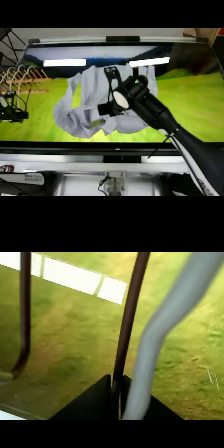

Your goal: Fold the shirts.

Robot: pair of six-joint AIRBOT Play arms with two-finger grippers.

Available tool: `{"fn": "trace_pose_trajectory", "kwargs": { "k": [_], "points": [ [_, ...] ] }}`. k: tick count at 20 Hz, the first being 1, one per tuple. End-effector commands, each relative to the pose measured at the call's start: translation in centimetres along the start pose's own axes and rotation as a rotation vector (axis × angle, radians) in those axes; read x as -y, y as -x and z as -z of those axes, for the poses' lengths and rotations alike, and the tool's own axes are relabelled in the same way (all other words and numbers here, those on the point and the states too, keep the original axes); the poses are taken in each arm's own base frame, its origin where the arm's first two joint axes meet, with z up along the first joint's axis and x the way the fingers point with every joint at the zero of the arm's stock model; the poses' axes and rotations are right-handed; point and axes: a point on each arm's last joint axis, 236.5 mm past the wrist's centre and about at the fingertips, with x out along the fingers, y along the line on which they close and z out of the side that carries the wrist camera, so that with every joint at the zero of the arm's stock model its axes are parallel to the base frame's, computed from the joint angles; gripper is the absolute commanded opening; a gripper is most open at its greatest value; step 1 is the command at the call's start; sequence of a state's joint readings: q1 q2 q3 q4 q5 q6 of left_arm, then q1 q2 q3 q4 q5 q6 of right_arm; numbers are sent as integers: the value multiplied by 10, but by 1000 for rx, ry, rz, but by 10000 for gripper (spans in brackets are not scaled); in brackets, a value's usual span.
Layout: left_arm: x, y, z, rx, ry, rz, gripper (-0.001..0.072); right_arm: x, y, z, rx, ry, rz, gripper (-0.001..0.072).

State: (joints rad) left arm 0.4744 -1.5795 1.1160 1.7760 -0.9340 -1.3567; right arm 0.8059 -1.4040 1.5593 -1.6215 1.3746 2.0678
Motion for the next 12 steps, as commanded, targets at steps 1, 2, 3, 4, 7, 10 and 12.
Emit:
{"fn": "trace_pose_trajectory", "kwargs": {
  "k": [1, 2, 3, 4, 7, 10, 12],
  "points": [
    [10, 0, -1, 4, -16, 44, 59, 2, 0, -1, 4, -6, 10, 95],
    [11, 3, -4, 15, -15, 45, 59, 2, 0, -1, 4, -6, 10, 95],
    [14, 9, -8, 37, -27, 50, 58, 2, 0, -1, 4, -6, 10, 95],
    [17, 18, -15, 71, -22, 60, 57, 2, 0, -1, 4, -6, 10, 95],
    [19, 57, -38, 203, 9, 64, 56, 2, 0, -1, 3, -6, 10, 95],
    [26, 99, -50, 305, 41, 98, 56, 4, 0, -2, 8, -4, 17, 96],
    [46, 123, -53, 353, 36, 171, 56, 8, 0, -4, 18, 0, 36, 95]
  ]
}}
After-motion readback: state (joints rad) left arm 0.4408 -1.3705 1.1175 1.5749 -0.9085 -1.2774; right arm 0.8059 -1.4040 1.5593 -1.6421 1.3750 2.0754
